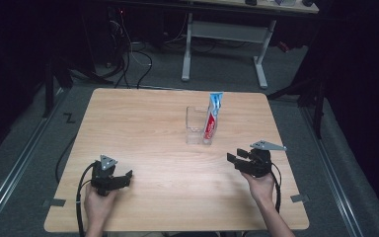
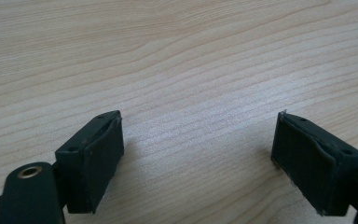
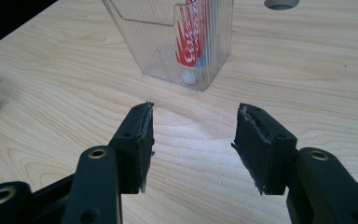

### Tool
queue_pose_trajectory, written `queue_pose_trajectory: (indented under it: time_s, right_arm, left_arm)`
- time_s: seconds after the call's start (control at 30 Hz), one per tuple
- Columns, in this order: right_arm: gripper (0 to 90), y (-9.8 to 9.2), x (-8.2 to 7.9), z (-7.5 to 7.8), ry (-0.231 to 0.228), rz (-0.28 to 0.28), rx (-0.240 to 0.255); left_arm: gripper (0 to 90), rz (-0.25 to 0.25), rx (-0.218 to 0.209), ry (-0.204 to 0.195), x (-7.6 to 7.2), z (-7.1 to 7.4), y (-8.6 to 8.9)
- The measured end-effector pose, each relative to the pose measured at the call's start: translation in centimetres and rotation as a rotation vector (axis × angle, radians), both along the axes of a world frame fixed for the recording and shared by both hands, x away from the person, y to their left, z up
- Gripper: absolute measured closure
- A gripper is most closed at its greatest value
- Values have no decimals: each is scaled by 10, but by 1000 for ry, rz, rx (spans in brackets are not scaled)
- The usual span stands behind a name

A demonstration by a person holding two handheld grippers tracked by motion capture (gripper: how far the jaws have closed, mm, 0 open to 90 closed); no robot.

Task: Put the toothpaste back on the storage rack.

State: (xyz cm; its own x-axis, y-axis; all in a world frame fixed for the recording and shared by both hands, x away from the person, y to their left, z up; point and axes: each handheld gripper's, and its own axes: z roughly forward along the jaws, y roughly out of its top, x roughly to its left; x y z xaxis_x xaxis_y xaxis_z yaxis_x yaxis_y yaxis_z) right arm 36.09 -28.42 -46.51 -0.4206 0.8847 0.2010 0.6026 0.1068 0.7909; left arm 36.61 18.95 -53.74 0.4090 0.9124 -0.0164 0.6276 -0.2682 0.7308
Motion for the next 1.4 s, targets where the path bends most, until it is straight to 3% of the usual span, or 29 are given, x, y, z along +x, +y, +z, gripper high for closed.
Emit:
queue_pose_trajectory:
  time_s: [0.73, 0.83, 1.4]
  right_arm:
    - [469, 2, 12, -18, 30, -25, -70]
    - [469, 5, 16, -23, 41, -26, -99]
    - [470, 16, 32, -45, 65, -36, -137]
  left_arm:
    - [173, 1, -2, 0, 0, 0, 0]
    - [173, 1, -2, 0, 0, 0, 0]
    - [173, 0, -4, 1, 0, 0, 0]
